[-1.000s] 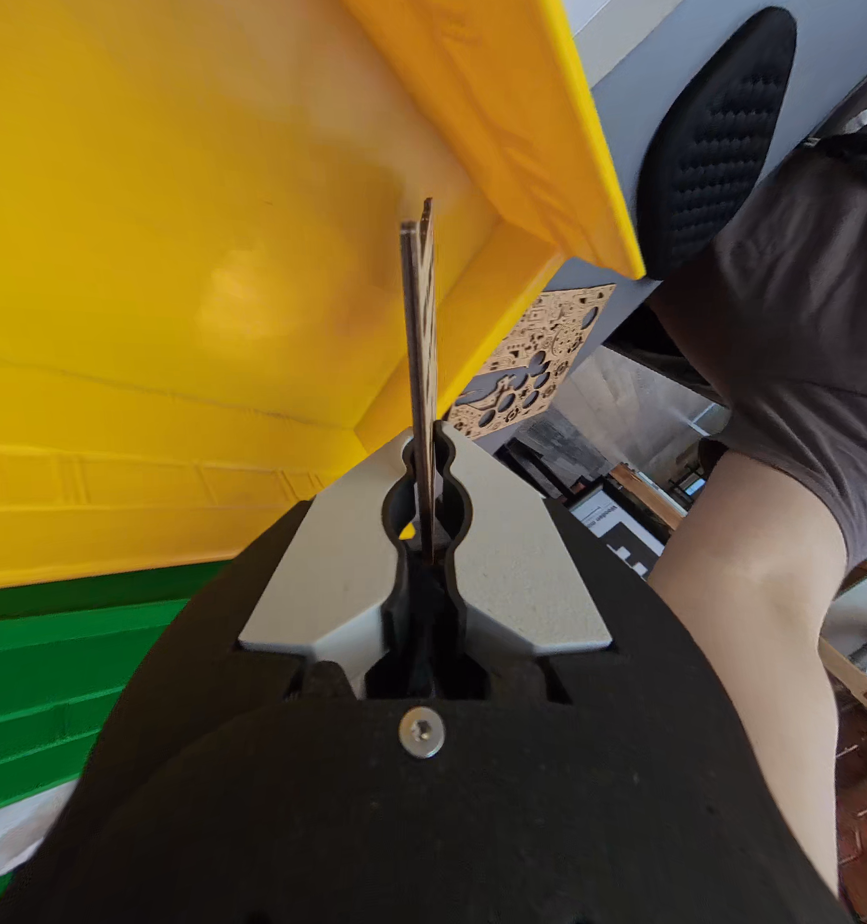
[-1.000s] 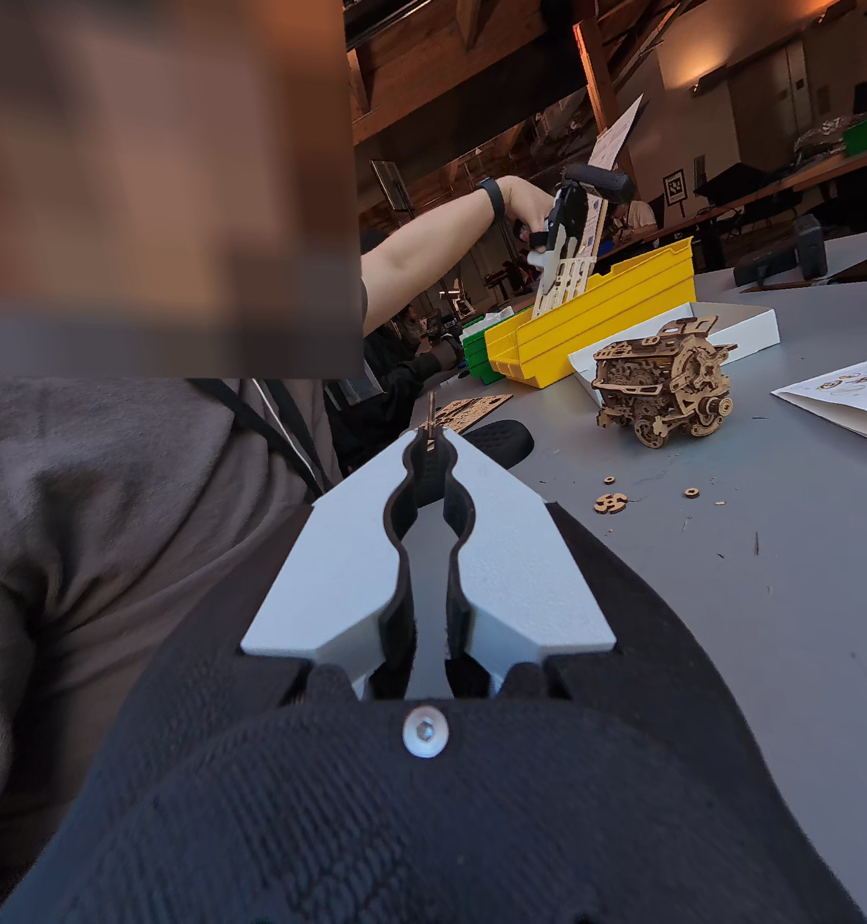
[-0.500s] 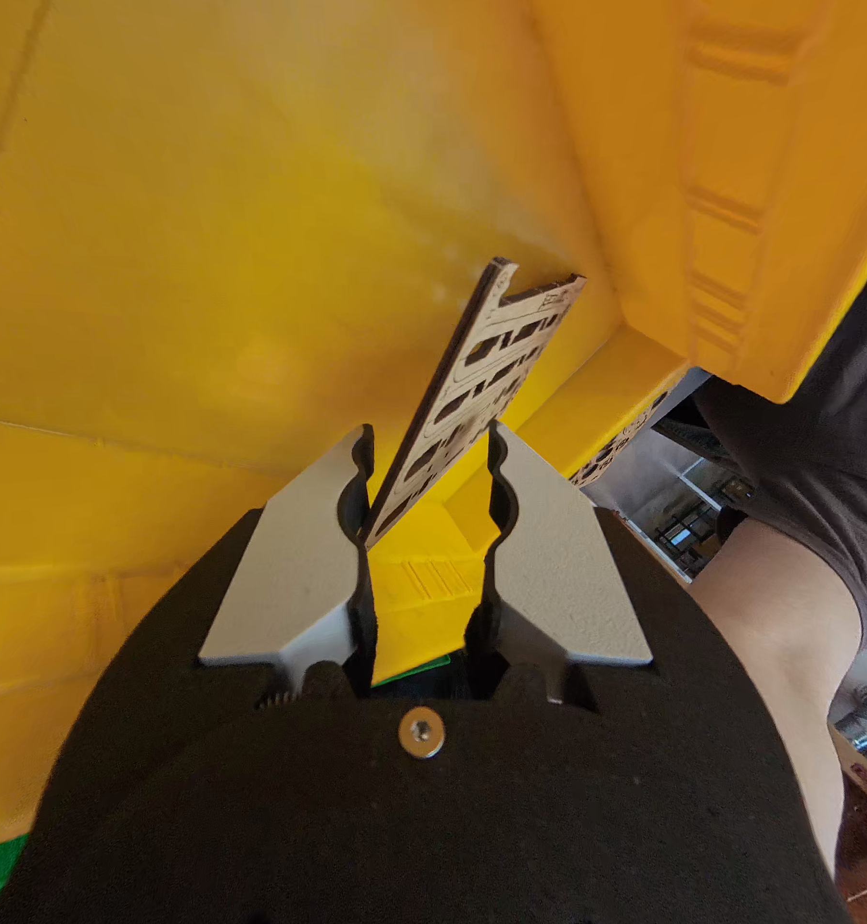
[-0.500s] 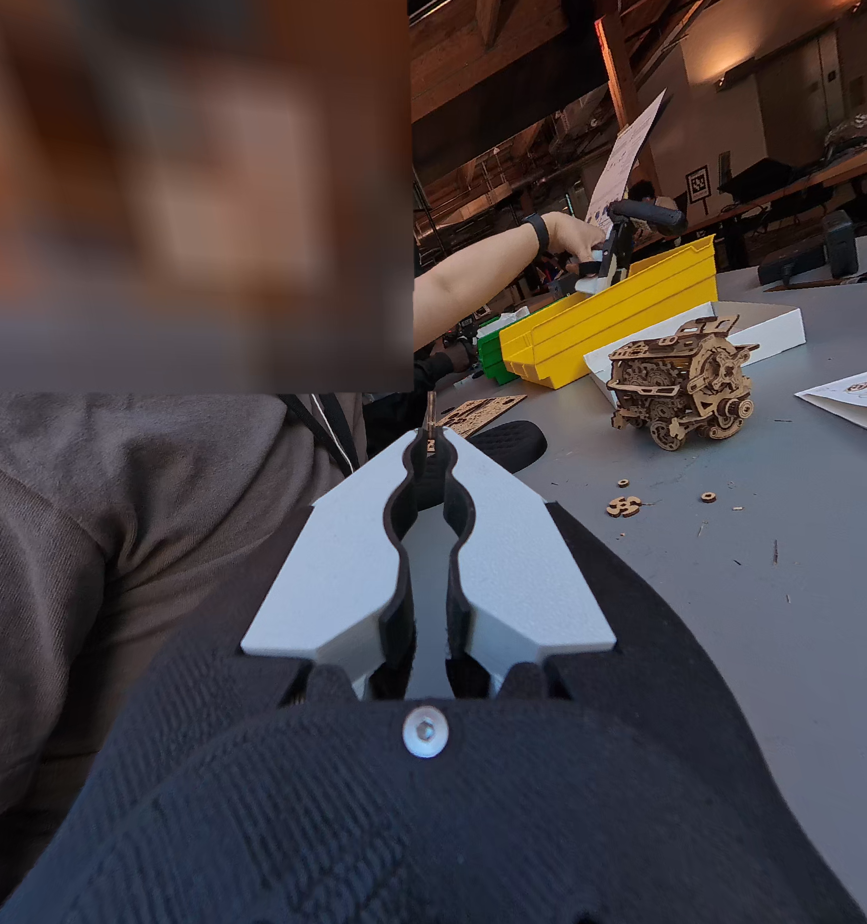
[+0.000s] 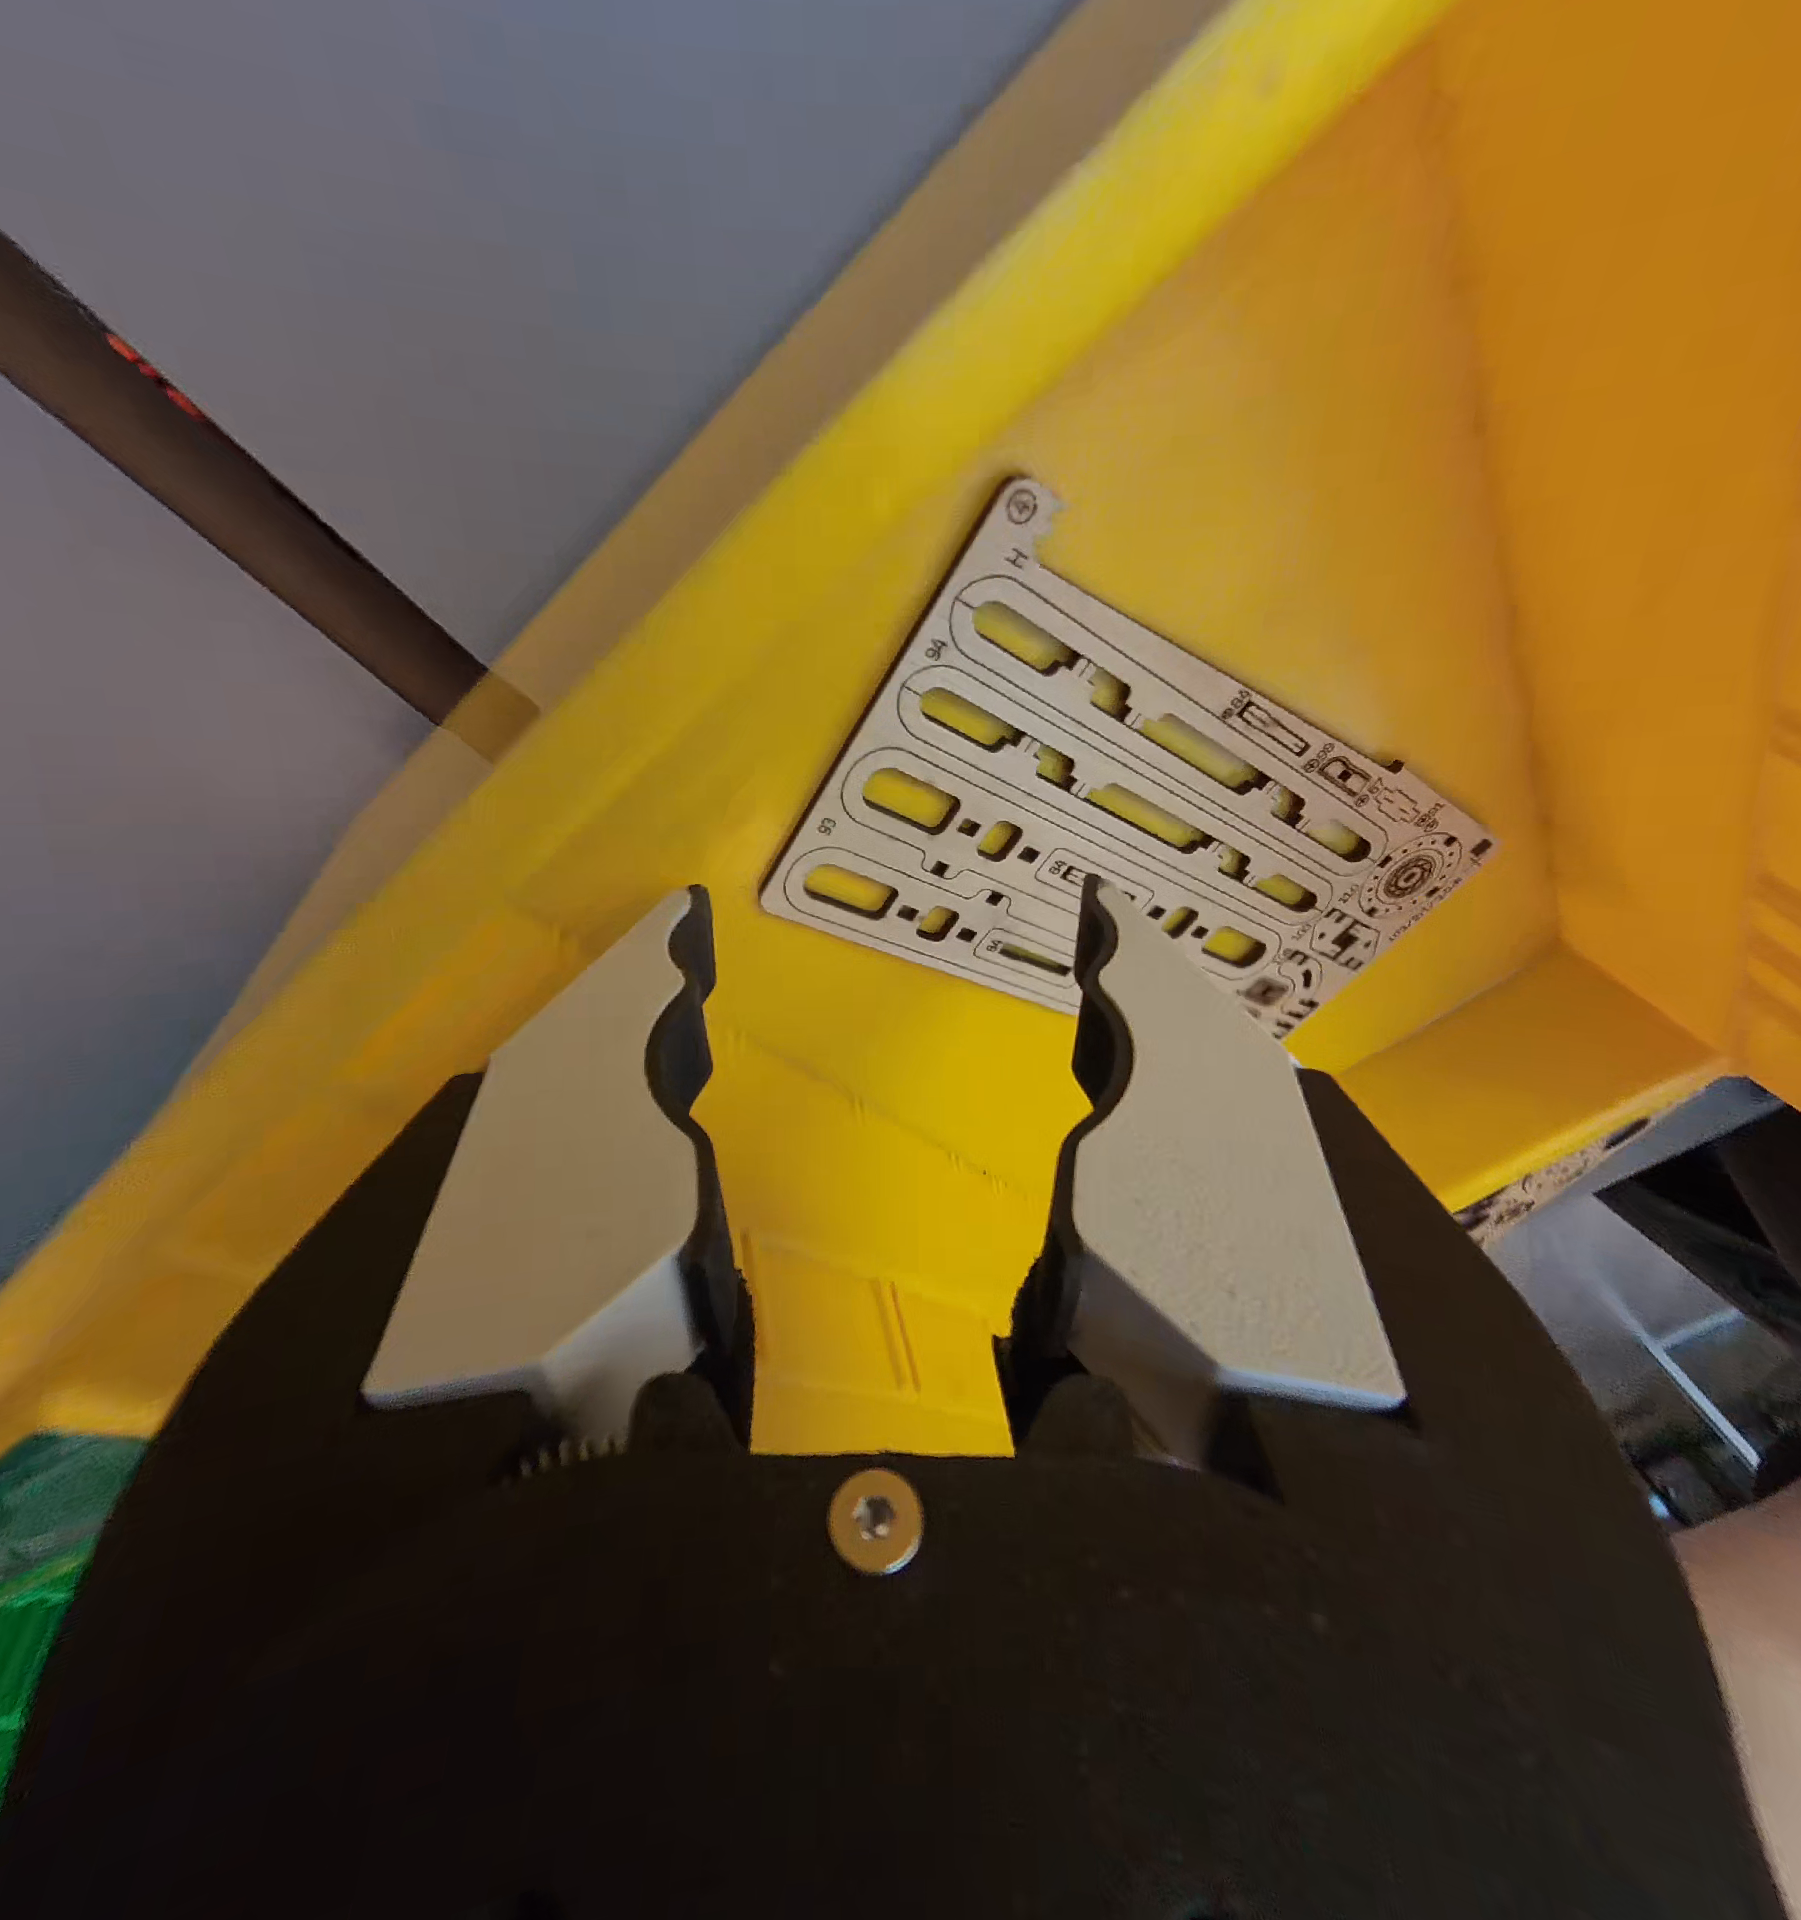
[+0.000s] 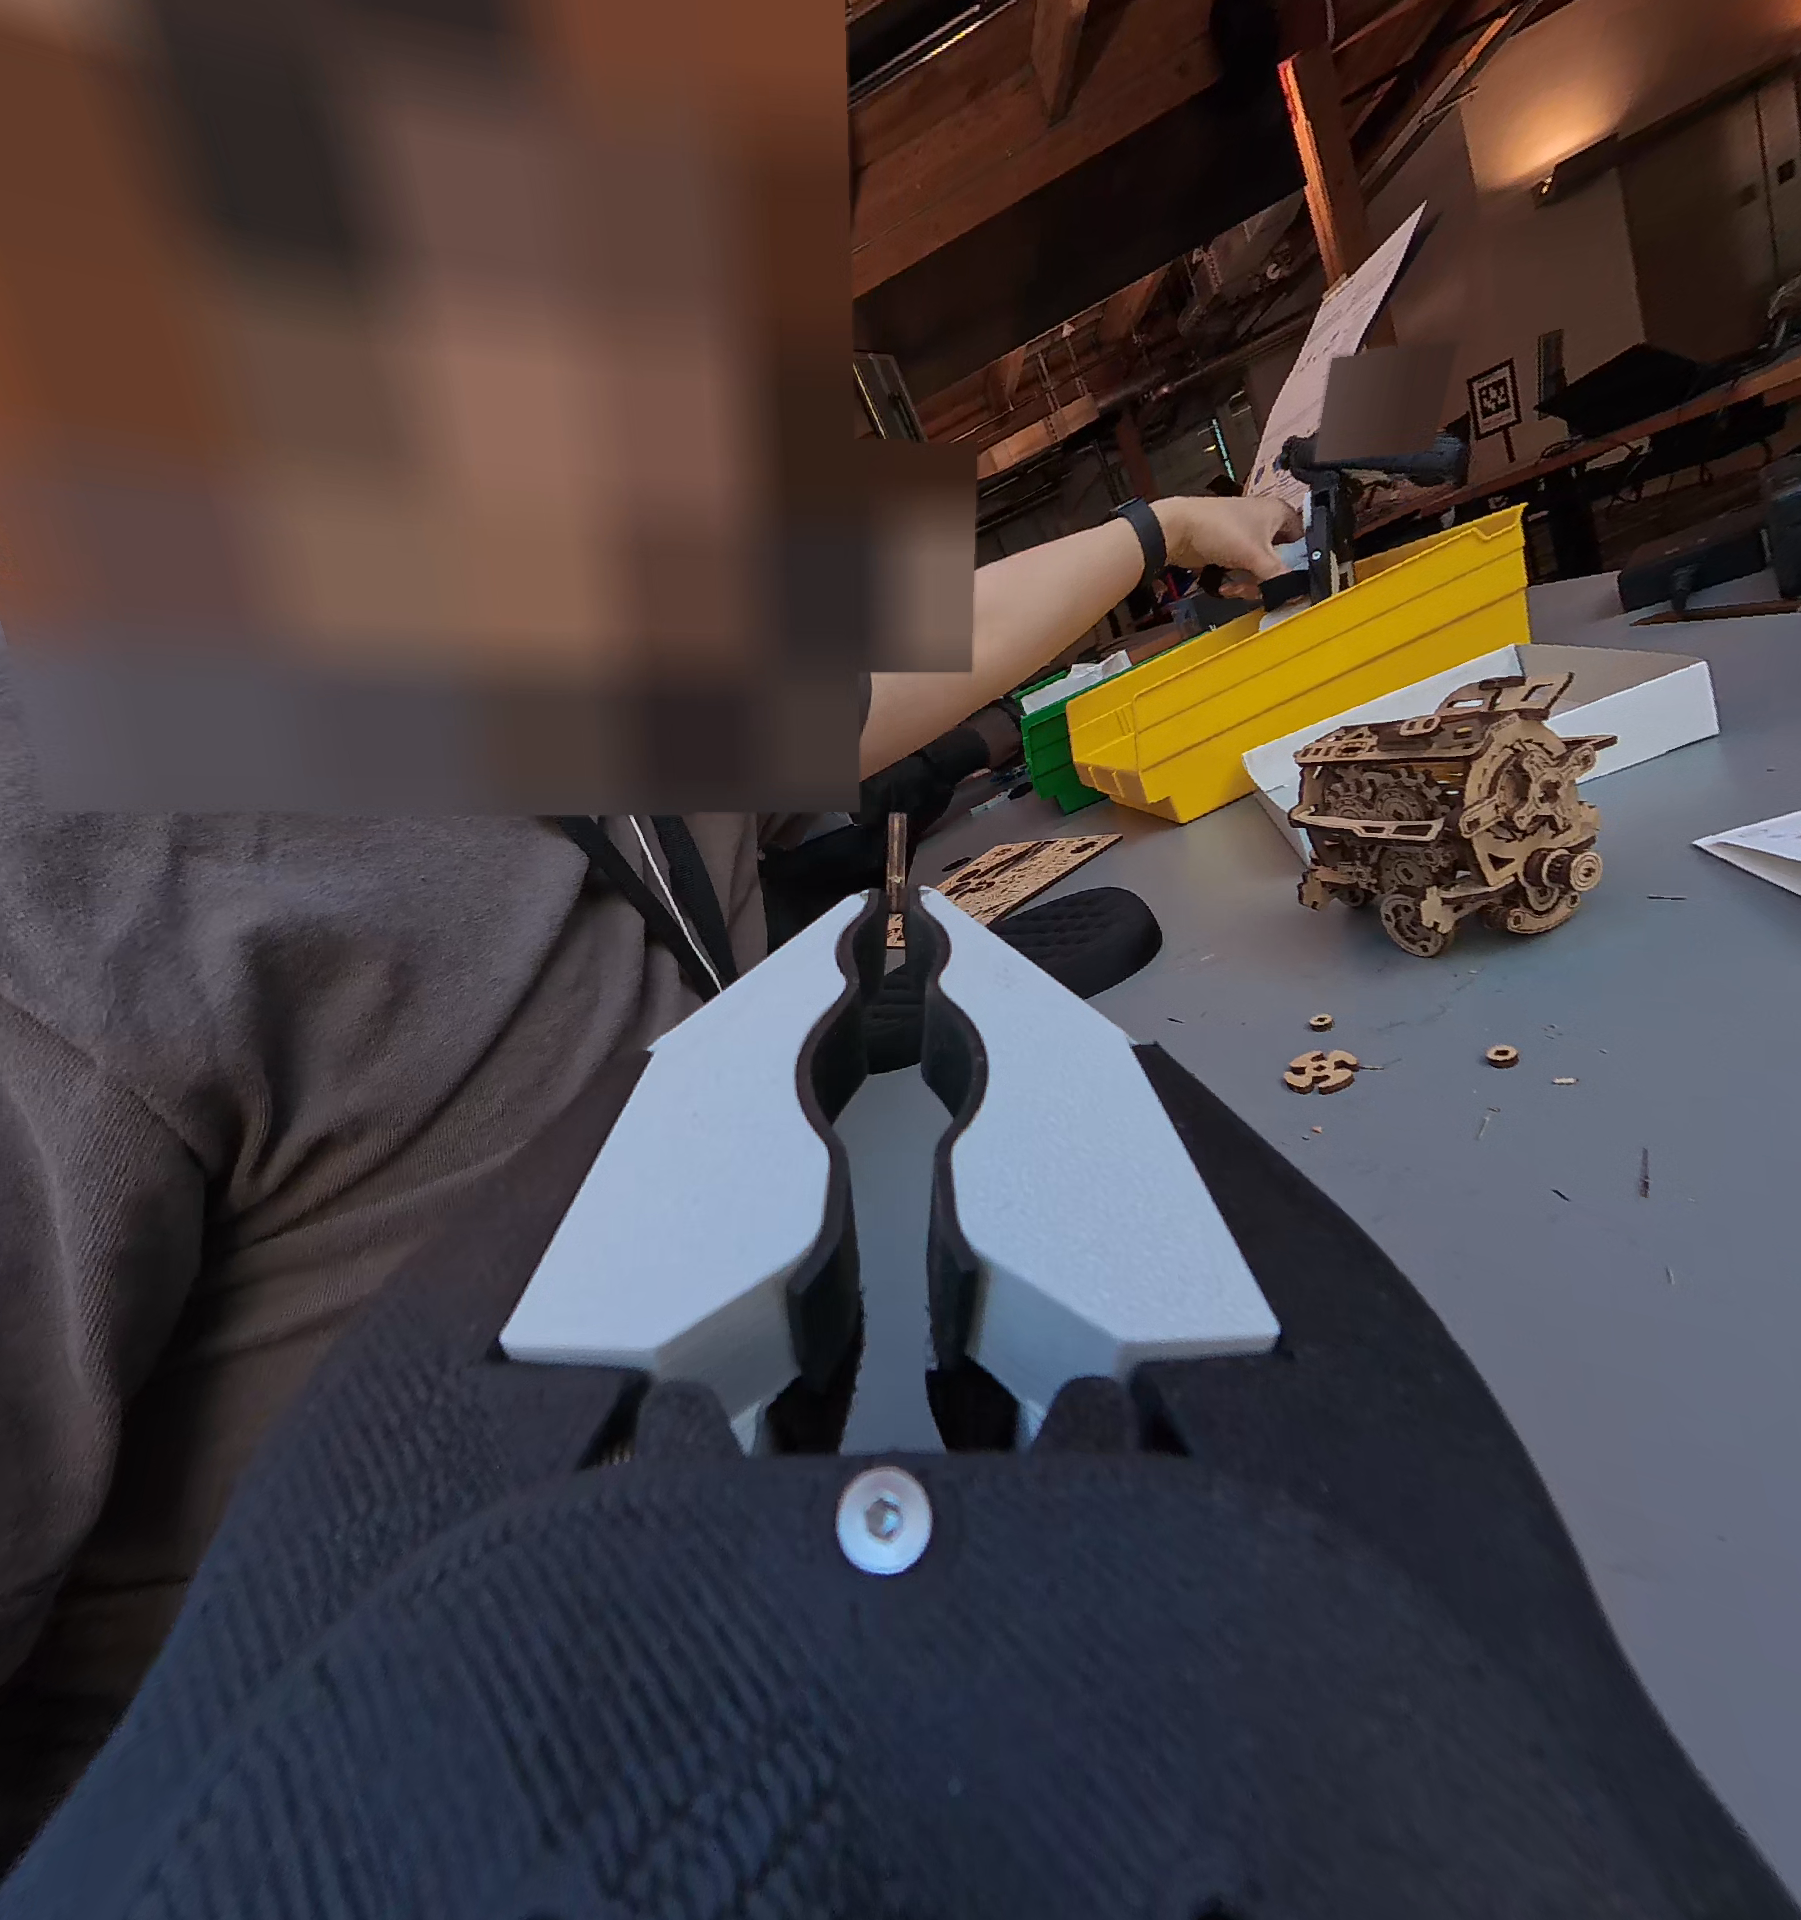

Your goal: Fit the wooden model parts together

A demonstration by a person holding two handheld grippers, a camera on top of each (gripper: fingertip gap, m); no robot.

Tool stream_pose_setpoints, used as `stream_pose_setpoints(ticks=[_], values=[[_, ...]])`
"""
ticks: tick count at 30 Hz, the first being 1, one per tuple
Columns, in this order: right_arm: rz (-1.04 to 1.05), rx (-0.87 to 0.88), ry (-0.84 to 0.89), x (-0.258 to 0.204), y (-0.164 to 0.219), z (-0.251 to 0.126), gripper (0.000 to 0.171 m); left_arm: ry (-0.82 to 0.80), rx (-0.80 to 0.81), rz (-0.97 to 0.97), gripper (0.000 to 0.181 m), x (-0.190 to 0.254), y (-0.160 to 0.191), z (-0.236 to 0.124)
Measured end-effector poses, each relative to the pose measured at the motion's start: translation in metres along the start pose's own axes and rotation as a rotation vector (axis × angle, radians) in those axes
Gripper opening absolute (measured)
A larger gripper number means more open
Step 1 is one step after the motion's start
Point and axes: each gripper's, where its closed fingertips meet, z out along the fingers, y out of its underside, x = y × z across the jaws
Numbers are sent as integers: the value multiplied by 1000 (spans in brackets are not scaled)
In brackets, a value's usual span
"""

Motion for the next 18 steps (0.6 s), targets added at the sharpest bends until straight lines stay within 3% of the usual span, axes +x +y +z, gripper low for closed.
stream_pose_setpoints(ticks=[4,9,11,14,16,18], values=[[-19,-5,2,-1,1,1,0,-42,223,50,62,24,-3,-15],[39,-33,156,28,3,4,0,-133,785,129,42,89,4,-82],[22,-64,223,40,3,9,1,-74,1044,204,27,148,17,-120],[43,-114,272,54,-3,25,1,119,1342,413,6,271,41,-154],[-1,-150,276,56,-11,36,1,164,1425,534,0,346,42,-147],[-133,-219,272,55,-19,45,1,109,1354,618,2,406,25,-113]])
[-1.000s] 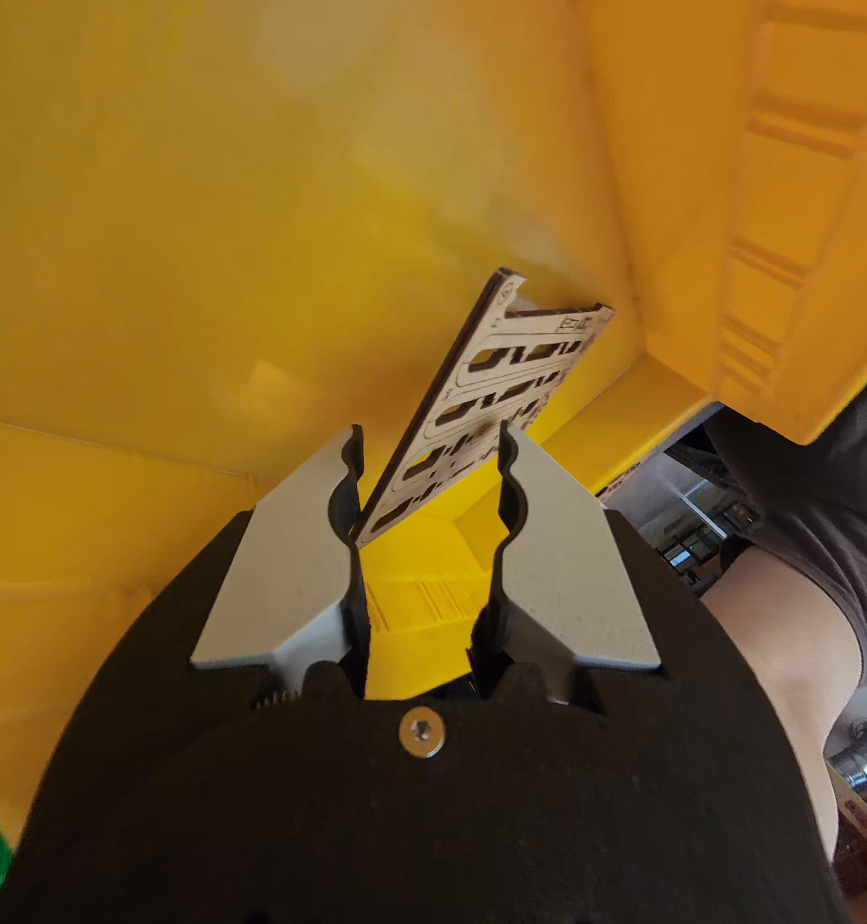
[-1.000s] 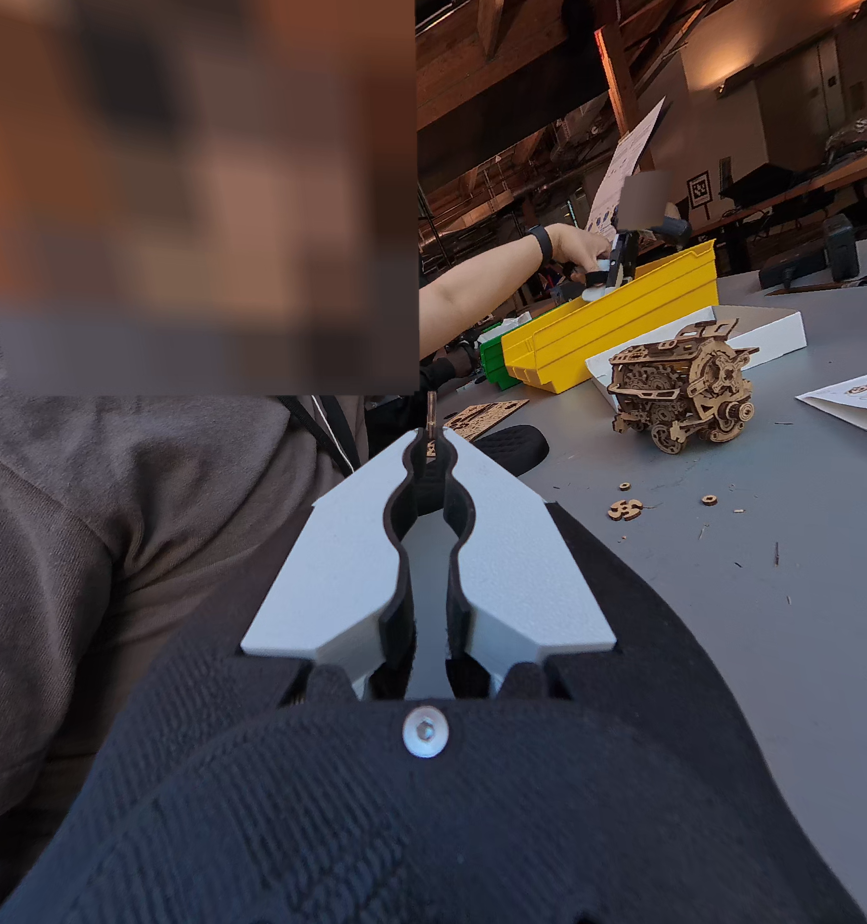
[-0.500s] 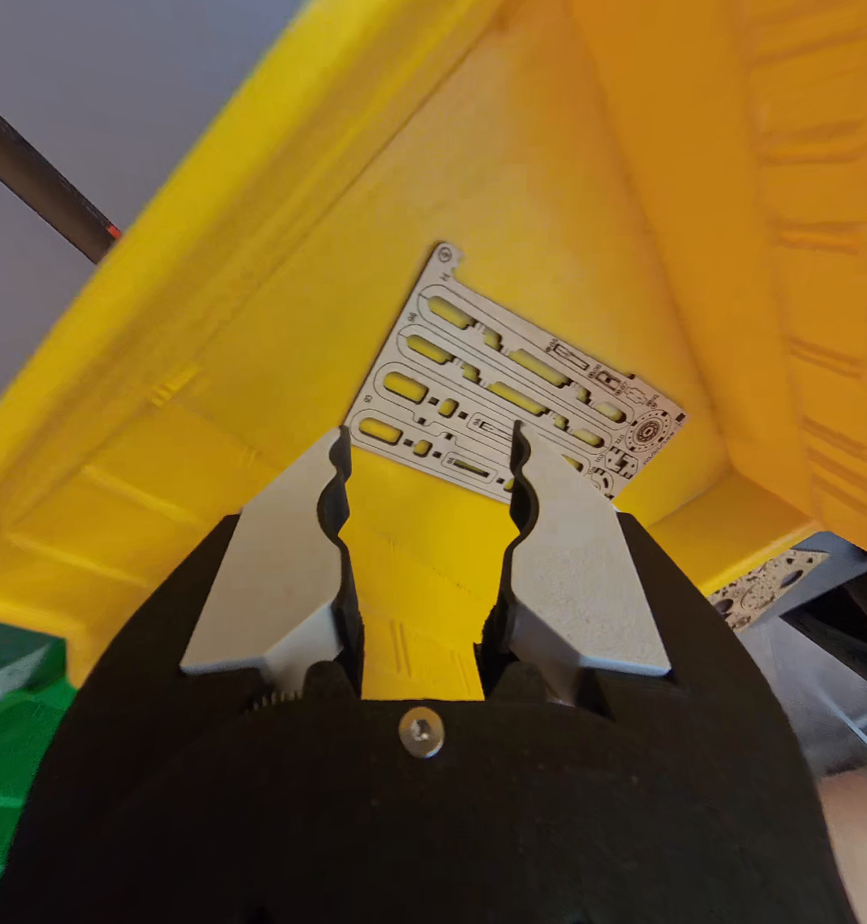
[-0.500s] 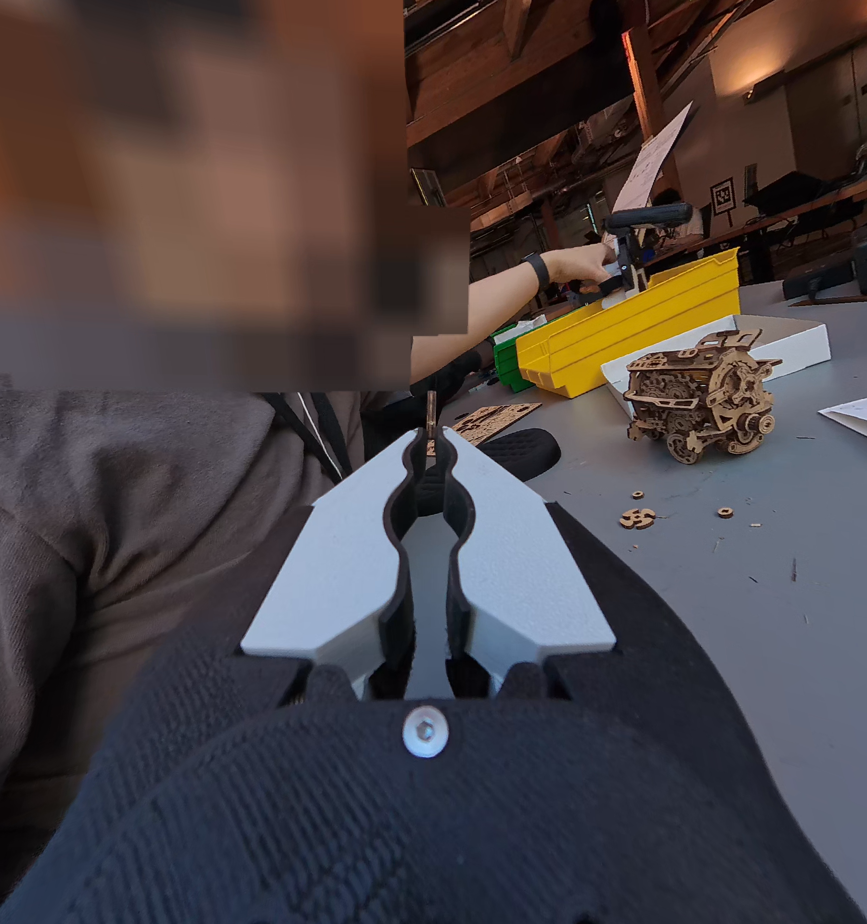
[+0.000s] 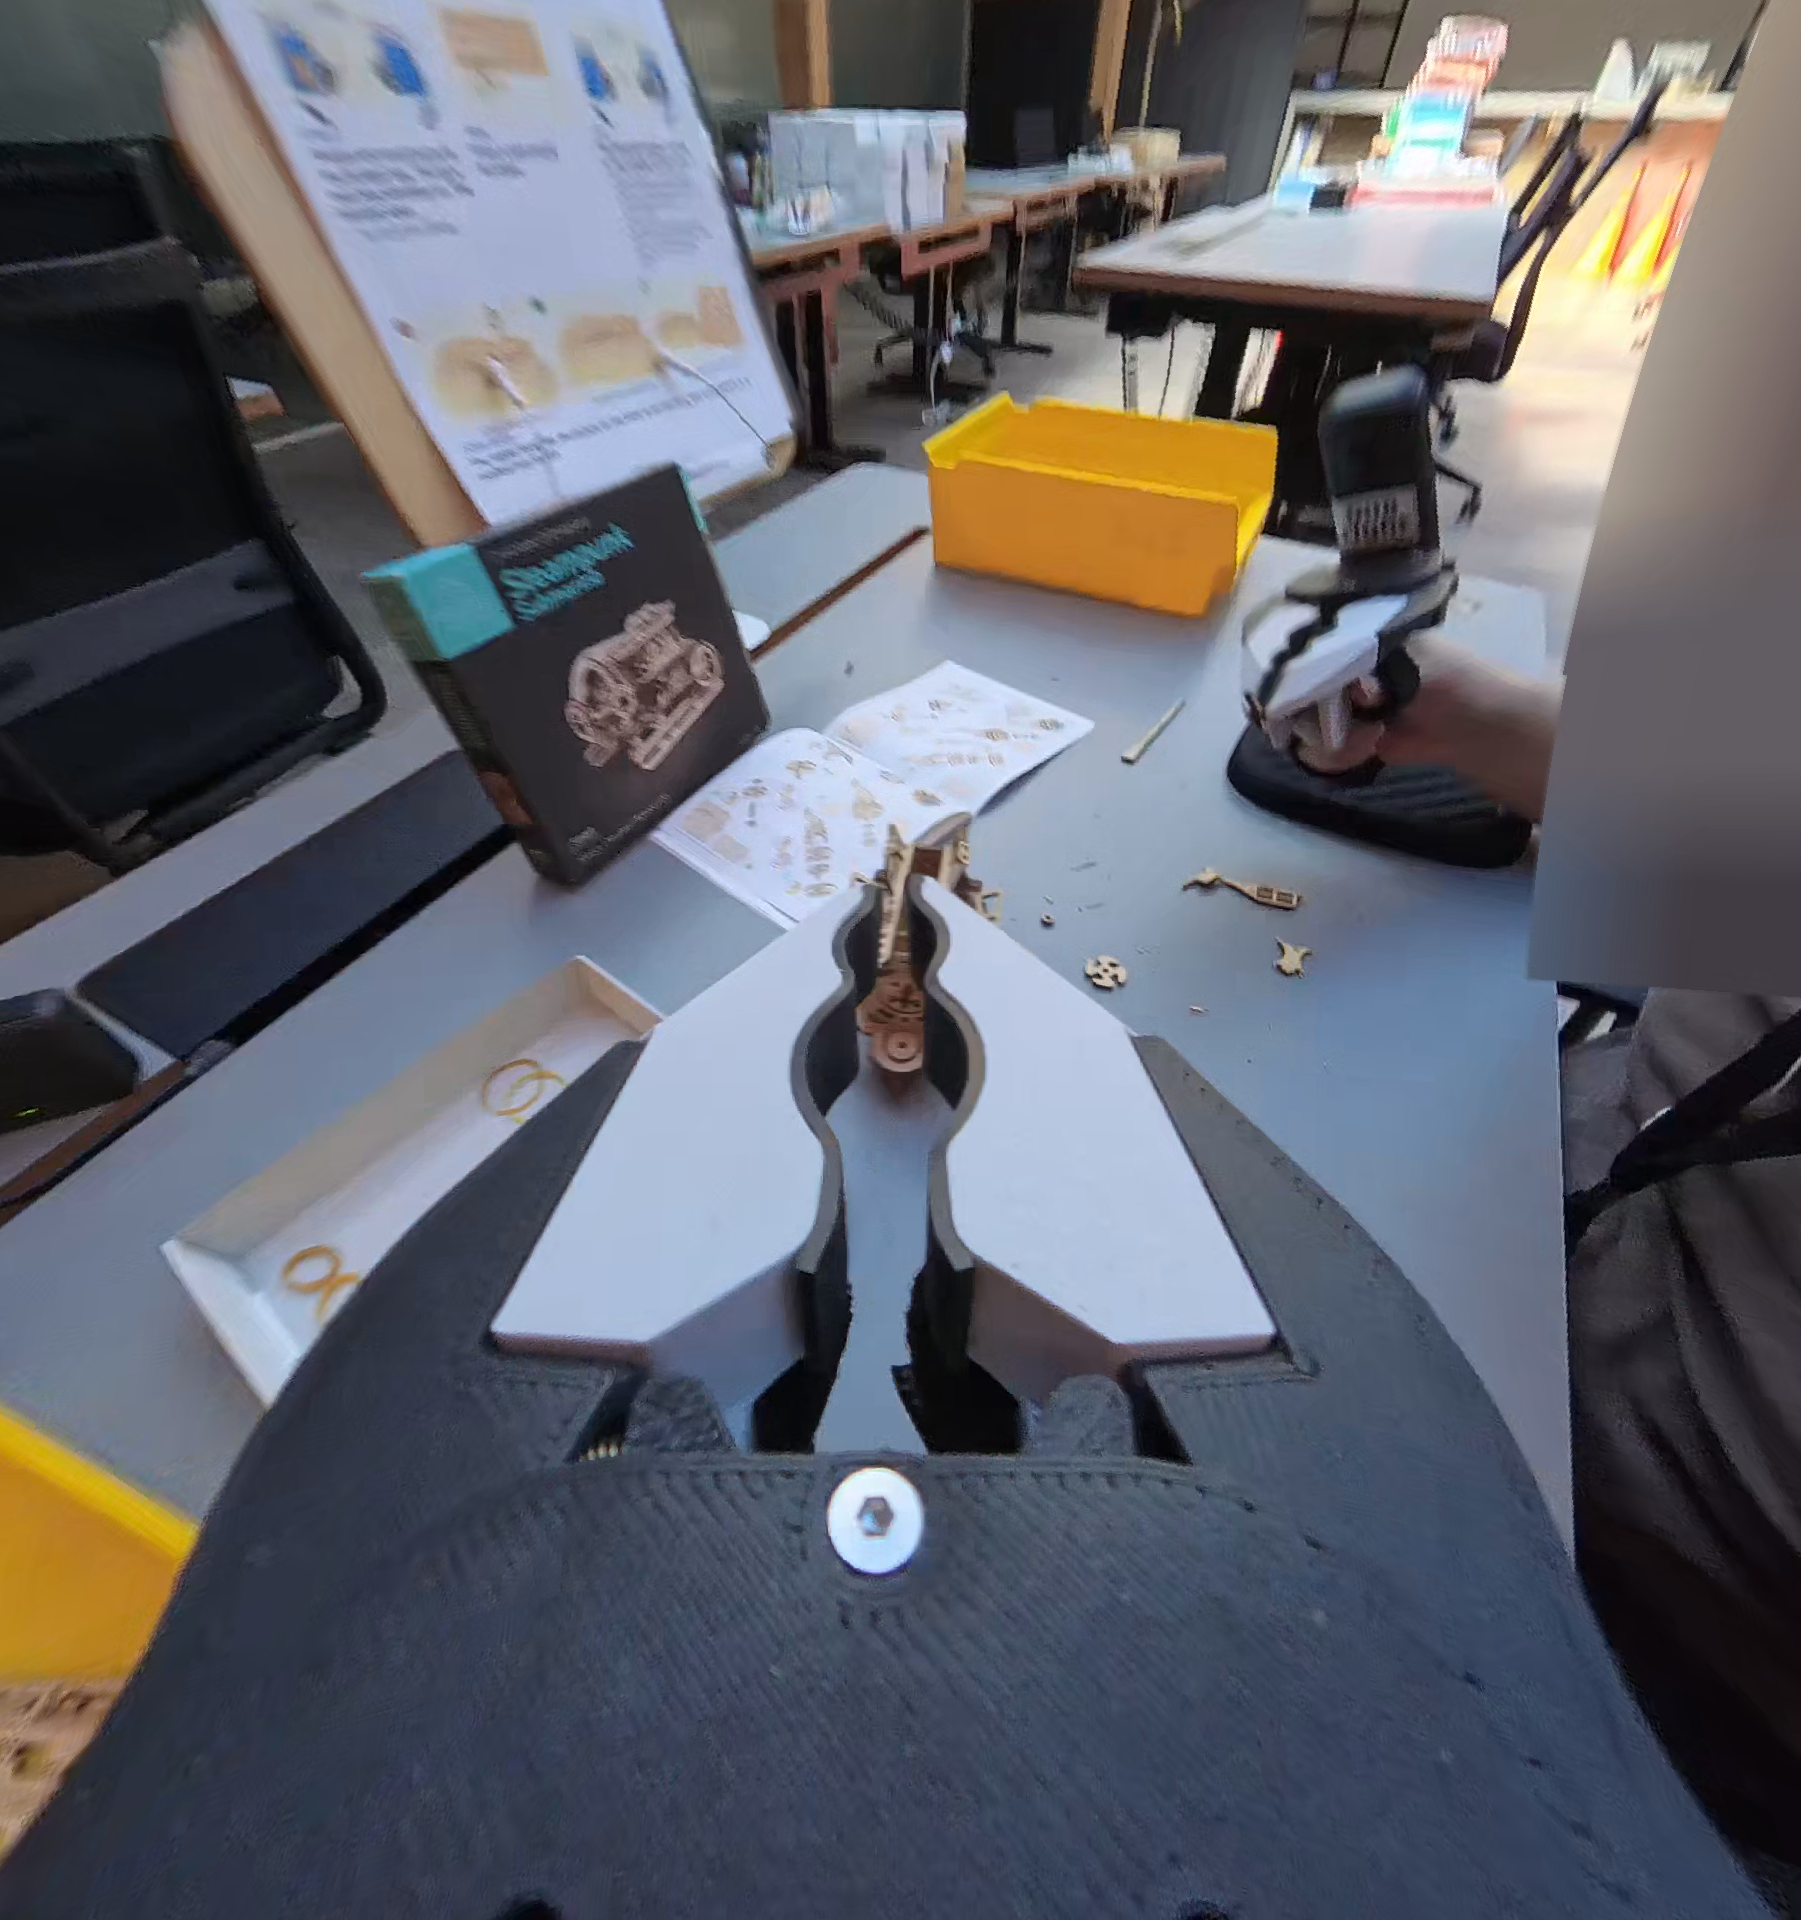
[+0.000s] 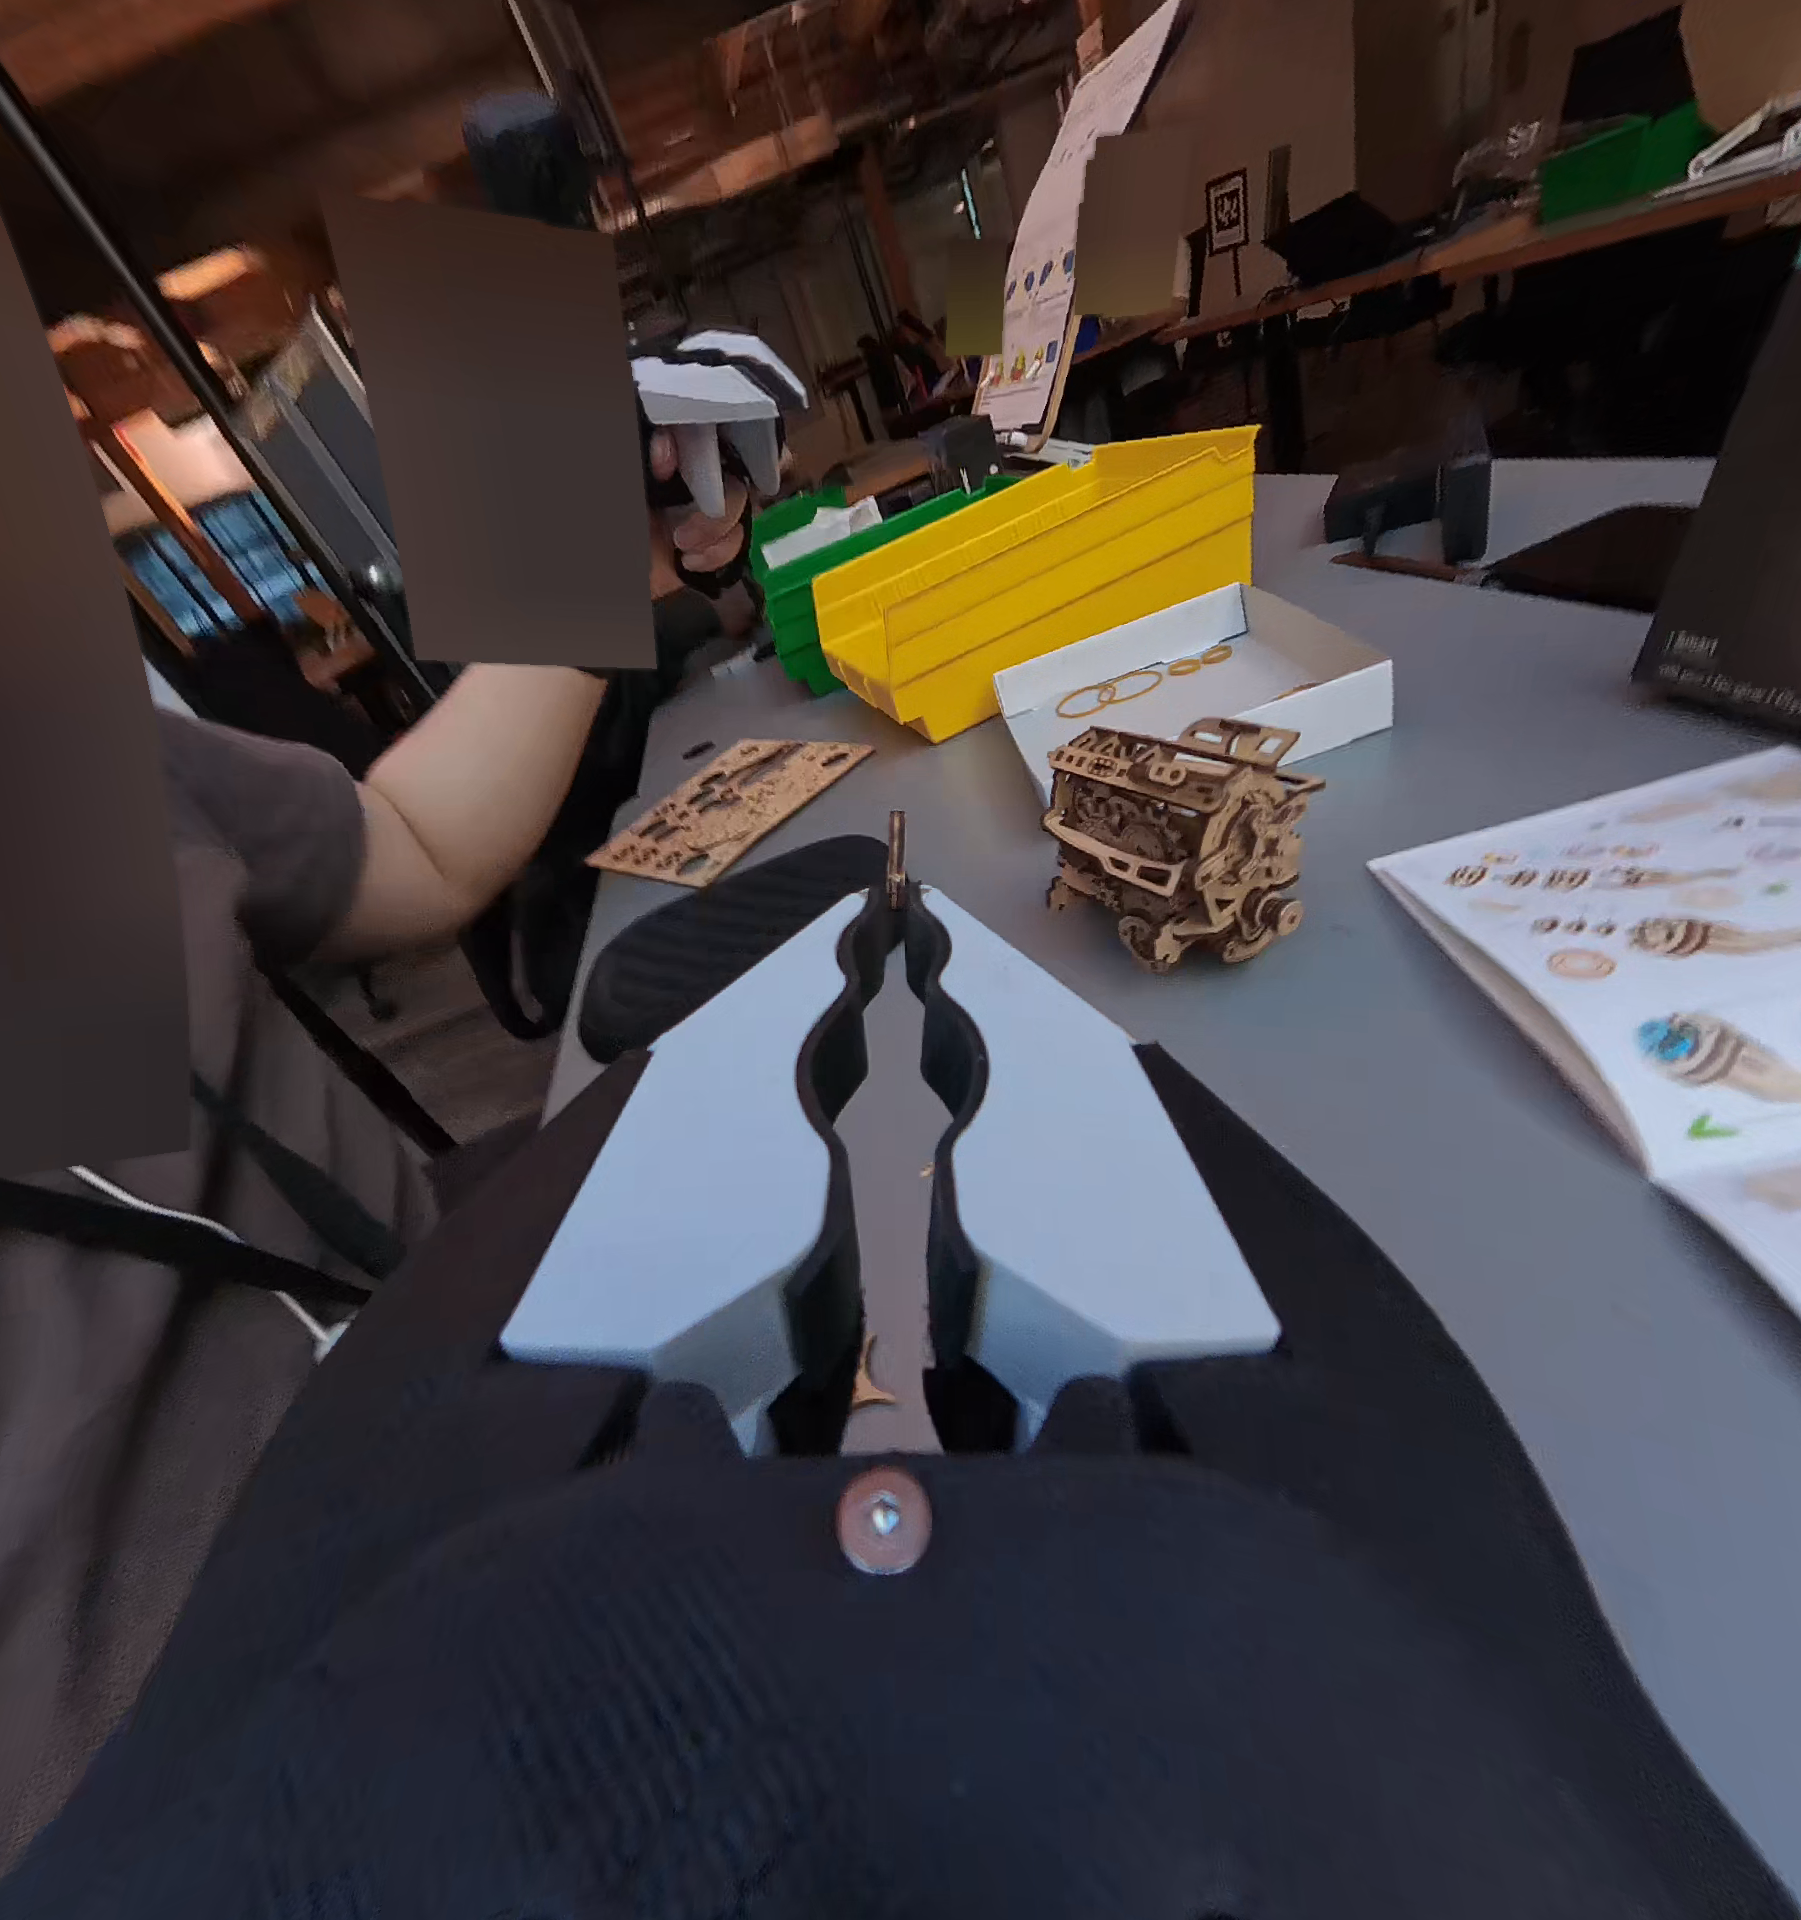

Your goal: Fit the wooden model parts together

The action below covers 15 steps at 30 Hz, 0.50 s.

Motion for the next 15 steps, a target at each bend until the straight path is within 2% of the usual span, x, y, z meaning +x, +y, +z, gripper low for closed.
stream_pose_setpoints(ticks=[2,4,7,11,15], values=[[-175,-84,30,1,-4,6,1,52,-50,74,18,49,6,54],[-312,-152,16,-6,-7,9,1,138,-70,139,18,96,9,104],[-484,-236,16,-9,-7,5,1,193,-146,261,21,136,20,162],[-634,-326,17,-5,5,-11,1,209,-175,340,22,158,25,204],[-692,-328,-10,-4,15,-22,1,256,-214,360,17,170,34,225]])
